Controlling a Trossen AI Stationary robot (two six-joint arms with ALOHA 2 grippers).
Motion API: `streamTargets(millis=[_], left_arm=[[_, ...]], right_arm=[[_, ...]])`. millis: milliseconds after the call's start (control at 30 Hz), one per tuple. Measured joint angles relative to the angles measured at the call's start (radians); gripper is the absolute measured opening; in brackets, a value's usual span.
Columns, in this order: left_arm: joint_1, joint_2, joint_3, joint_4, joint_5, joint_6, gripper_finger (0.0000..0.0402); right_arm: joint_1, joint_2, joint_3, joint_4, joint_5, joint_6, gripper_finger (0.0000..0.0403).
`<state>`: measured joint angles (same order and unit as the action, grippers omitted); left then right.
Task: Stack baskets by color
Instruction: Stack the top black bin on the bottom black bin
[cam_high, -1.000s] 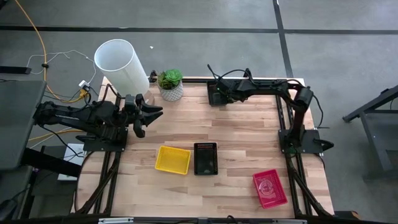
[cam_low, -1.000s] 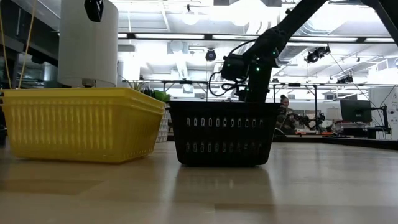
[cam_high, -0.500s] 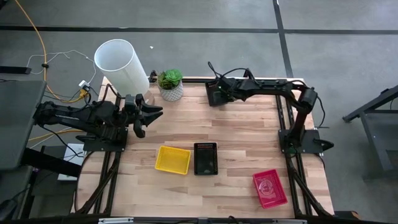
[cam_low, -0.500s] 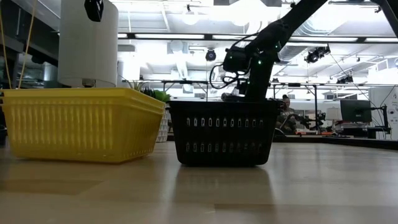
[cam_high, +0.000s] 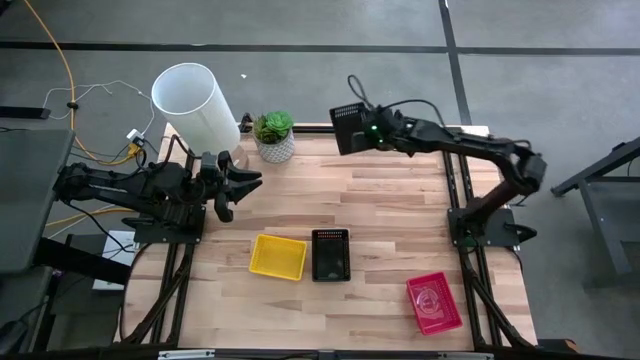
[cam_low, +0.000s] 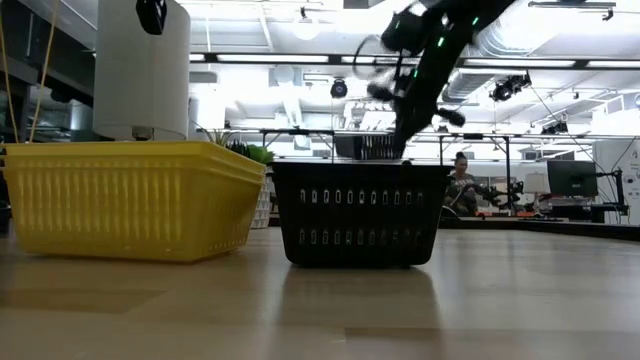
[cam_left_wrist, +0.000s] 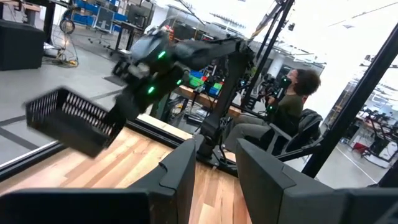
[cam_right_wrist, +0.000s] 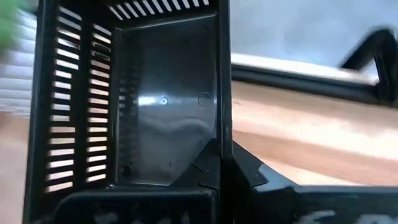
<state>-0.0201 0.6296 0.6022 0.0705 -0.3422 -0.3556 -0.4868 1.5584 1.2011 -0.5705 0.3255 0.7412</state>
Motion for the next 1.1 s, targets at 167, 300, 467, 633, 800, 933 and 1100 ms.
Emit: streamTargets(millis=[167, 300, 467, 633, 800, 933, 1100], left_arm=[[0.0, 0.0, 0.0, 0.0, 0.002, 0.027, 0.0103], [0.0, 0.0, 0.0, -0.004, -0.003, 0.061, 0.0103], [0.0, 0.0, 0.0, -0.014, -0.021, 0.097, 0.0103], [0.0, 0.0, 0.0, -0.04, -0.081, 0.098, 0.0103], [0.0, 0.0, 0.0, -0.046, -0.118, 0.098, 0.0103], [0.0, 0.0, 0.0, -0.047, -0.124, 0.098, 0.0103], [0.0, 0.0, 0.0, -0.05, -0.115, 0.097, 0.0103]], right_arm=[[0.062, -0.152, 0.0, -0.032, -0.004, -0.066, 0.0], [0.147, -0.251, -0.024, -0.063, -0.02, -0.087, 0.0], [0.287, -0.382, -0.172, -0.04, -0.021, 0.072, 0.0], [0.453, -0.482, -0.344, 0.144, 0.043, 0.301, 0.0], [0.546, -0.481, -0.392, 0.207, 0.1, 0.423, 0.0], [0.595, -0.453, -0.362, 0.21, 0.1, 0.468, 0.0], [0.71, -0.374, -0.244, 0.129, 0.115, 0.587, 0.0]])
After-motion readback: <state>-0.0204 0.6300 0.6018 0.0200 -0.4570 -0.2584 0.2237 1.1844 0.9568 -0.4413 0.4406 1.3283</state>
